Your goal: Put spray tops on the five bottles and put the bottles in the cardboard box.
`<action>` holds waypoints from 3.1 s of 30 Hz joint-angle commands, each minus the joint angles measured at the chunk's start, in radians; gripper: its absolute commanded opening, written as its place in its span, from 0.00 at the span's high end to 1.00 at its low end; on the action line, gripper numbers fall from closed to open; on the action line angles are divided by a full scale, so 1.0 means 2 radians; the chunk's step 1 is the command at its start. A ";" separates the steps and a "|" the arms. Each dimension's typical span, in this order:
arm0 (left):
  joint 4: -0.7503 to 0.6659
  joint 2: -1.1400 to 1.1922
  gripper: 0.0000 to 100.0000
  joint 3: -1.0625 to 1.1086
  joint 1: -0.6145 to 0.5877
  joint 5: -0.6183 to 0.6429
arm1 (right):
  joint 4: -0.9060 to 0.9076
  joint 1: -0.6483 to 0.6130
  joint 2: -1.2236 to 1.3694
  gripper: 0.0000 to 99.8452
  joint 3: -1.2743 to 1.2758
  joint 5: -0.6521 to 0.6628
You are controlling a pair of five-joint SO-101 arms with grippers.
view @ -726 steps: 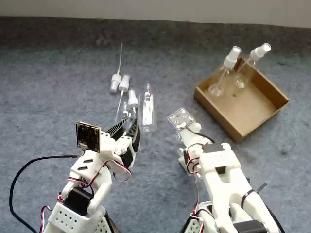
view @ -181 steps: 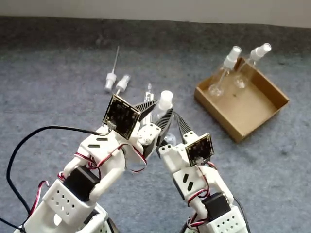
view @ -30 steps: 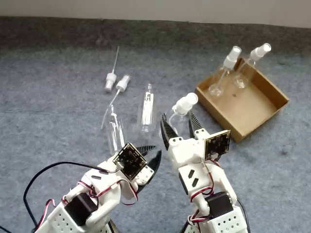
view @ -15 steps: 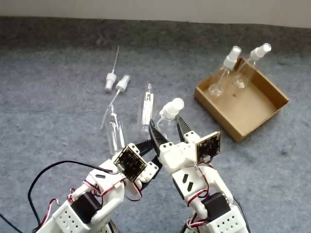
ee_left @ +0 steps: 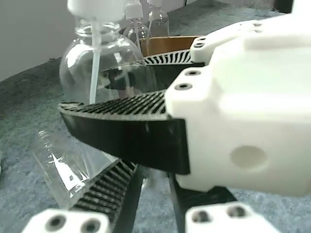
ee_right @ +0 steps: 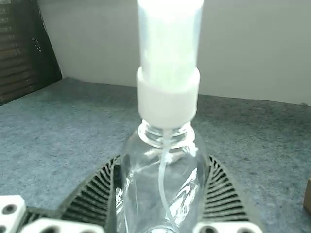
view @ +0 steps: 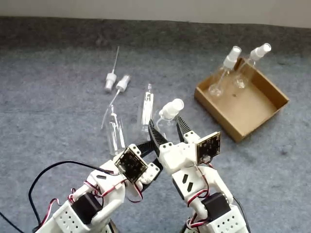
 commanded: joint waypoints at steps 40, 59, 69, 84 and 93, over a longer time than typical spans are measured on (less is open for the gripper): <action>0.018 -0.007 0.99 0.010 -0.090 -0.003 | 0.062 -0.002 -0.006 0.92 -0.092 0.000; 0.021 -0.007 0.99 0.010 -0.117 -0.005 | 0.122 0.214 0.037 0.92 -0.141 0.092; 0.021 -0.007 0.99 0.010 -0.117 -0.005 | 0.119 0.336 0.250 0.92 -0.297 0.091; 0.021 -0.007 0.99 0.010 -0.118 -0.005 | -0.096 0.452 0.596 0.92 -0.370 0.092; 0.021 -0.006 0.99 0.010 -0.118 -0.005 | -0.125 0.468 0.791 0.92 -0.507 0.090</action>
